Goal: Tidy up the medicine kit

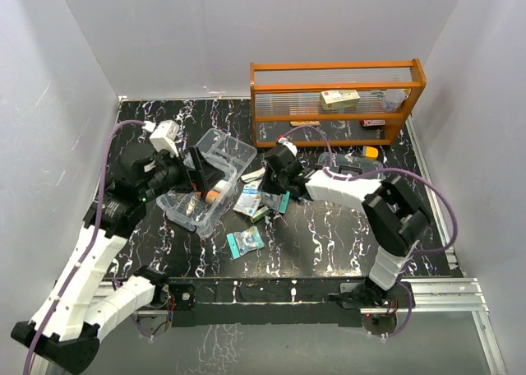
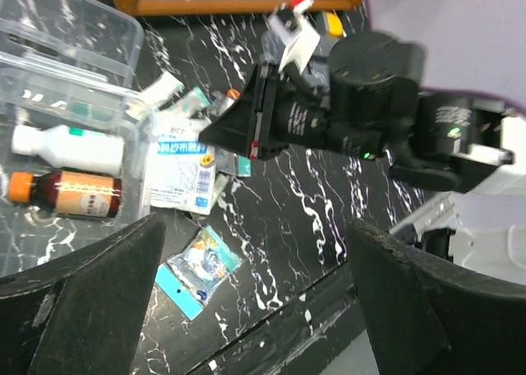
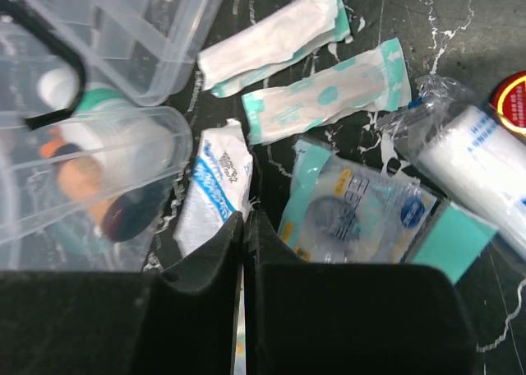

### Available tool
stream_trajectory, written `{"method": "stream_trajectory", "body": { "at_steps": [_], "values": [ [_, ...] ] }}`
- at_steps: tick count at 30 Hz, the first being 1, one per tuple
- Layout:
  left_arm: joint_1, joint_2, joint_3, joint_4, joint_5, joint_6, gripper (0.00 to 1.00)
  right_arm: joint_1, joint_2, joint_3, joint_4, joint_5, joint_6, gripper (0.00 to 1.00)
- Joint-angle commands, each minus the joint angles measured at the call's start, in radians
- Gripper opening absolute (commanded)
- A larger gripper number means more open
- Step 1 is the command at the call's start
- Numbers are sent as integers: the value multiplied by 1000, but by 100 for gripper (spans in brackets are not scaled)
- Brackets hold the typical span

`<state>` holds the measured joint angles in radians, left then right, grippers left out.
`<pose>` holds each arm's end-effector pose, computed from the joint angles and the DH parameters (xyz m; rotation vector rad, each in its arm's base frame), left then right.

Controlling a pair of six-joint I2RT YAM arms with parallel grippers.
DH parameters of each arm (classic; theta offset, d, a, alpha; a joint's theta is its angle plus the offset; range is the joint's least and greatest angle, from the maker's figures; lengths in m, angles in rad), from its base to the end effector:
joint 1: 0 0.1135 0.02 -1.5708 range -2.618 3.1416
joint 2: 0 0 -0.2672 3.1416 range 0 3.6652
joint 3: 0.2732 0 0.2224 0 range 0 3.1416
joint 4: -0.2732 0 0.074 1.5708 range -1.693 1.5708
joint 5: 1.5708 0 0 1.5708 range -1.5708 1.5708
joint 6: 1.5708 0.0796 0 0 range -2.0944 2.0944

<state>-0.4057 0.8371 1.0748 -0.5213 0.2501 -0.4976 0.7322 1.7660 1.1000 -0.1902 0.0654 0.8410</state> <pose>0.1578 -0.0892 0.3784 0.0930 1.9324 -0.8484 0.2845 0.2487 0.1746 0.1681 2.5198 0.6091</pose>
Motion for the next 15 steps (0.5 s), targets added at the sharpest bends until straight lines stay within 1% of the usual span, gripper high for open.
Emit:
{"method": "stream_trajectory", "body": {
  "at_steps": [1,5,7,9,13,15],
  "values": [
    [1,54,-38,70,178,34,89,-12,-144,-19,5,30,47,0],
    [-10,85,-56,152,216,55,88,-25,-222,-14,-111,30,96,0],
    [-42,106,-59,193,215,74,88,-29,-255,-16,-174,27,136,0],
    [-98,128,-62,226,168,101,88,-30,-290,-29,-226,27,186,0],
    [-258,204,-49,243,7,177,88,-31,-368,-65,-304,25,318,0],
    [-331,259,-39,242,-72,203,86,-31,-396,-71,-363,31,381,0]
  ]
}}
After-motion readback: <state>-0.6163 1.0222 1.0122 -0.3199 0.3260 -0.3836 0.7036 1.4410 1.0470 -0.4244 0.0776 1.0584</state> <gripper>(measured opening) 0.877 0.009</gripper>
